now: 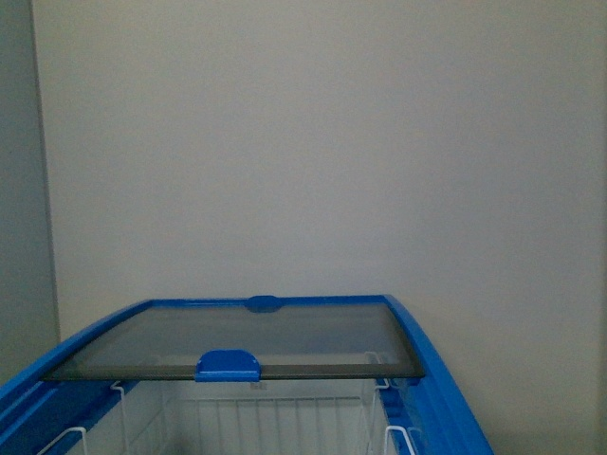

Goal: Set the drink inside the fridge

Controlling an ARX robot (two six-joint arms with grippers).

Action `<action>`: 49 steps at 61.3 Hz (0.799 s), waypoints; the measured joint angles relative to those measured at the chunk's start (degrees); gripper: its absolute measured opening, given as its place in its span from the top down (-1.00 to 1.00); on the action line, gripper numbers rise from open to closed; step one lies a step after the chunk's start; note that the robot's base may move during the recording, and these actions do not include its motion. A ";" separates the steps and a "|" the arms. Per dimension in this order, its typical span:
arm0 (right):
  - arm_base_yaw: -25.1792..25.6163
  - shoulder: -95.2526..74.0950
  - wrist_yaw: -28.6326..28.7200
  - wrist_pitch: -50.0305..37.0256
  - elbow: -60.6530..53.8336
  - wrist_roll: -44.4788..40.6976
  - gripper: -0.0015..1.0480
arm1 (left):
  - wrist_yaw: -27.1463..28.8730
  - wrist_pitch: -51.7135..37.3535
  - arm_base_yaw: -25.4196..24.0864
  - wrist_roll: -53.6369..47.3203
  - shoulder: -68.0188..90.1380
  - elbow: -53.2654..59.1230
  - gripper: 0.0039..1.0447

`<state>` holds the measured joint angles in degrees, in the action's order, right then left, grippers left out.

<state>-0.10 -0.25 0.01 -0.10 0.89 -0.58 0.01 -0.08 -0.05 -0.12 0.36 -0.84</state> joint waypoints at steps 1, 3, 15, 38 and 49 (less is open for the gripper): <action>0.00 0.00 0.00 0.00 0.00 0.00 -0.86 | 0.00 0.00 0.00 0.00 0.00 0.00 -0.85; 0.00 0.00 0.00 0.00 0.00 0.00 -0.86 | 0.00 0.00 0.00 0.00 0.00 0.00 -0.85; -0.02 0.00 0.00 0.00 0.00 0.00 -0.86 | 0.00 0.00 0.00 0.00 0.00 0.00 -0.85; -0.02 0.00 0.00 0.00 0.00 0.00 -0.86 | 0.00 0.00 0.00 0.00 0.00 0.00 -0.85; -0.02 0.00 0.00 0.00 0.00 0.00 -0.86 | 0.00 0.00 0.00 0.00 0.00 0.00 -0.85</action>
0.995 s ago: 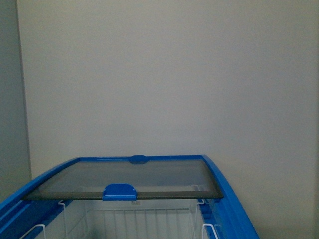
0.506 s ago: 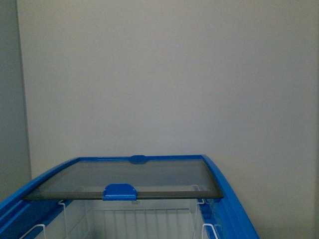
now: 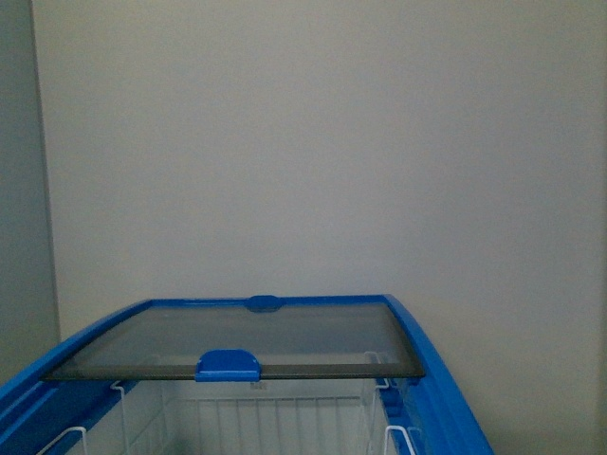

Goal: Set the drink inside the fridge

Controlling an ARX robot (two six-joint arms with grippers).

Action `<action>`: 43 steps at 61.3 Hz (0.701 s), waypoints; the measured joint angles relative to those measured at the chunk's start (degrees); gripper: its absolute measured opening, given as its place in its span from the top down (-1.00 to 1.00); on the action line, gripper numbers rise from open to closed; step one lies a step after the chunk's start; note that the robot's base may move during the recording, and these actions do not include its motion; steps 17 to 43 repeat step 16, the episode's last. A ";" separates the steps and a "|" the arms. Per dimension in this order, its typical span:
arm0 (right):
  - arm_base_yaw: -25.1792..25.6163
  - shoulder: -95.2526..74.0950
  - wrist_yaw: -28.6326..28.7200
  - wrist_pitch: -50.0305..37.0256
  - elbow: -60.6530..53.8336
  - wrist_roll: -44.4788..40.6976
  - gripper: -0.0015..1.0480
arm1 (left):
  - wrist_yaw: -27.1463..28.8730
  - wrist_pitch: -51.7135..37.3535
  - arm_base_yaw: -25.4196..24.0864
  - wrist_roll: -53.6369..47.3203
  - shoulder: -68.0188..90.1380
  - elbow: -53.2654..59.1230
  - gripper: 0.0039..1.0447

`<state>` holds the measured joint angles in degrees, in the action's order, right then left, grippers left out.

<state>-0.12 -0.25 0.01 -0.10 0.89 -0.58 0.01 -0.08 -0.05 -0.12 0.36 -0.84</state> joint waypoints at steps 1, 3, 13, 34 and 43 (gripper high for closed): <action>0.02 0.00 0.00 0.00 0.00 0.00 -0.86 | 0.00 0.00 0.00 0.00 0.00 0.00 -0.85; 0.02 0.00 0.00 0.00 0.00 0.00 -0.86 | 0.00 0.00 0.00 0.00 0.00 0.00 -0.85; 0.02 0.00 0.00 0.00 0.00 0.00 -0.86 | 0.00 0.00 0.00 0.00 0.00 0.00 -0.85; 0.02 0.00 0.00 0.00 0.00 0.00 -0.86 | 0.00 0.00 0.00 0.00 0.00 0.00 -0.85; 0.02 0.00 0.00 0.00 0.00 0.00 -0.86 | 0.00 0.00 0.00 0.00 0.00 0.00 -0.85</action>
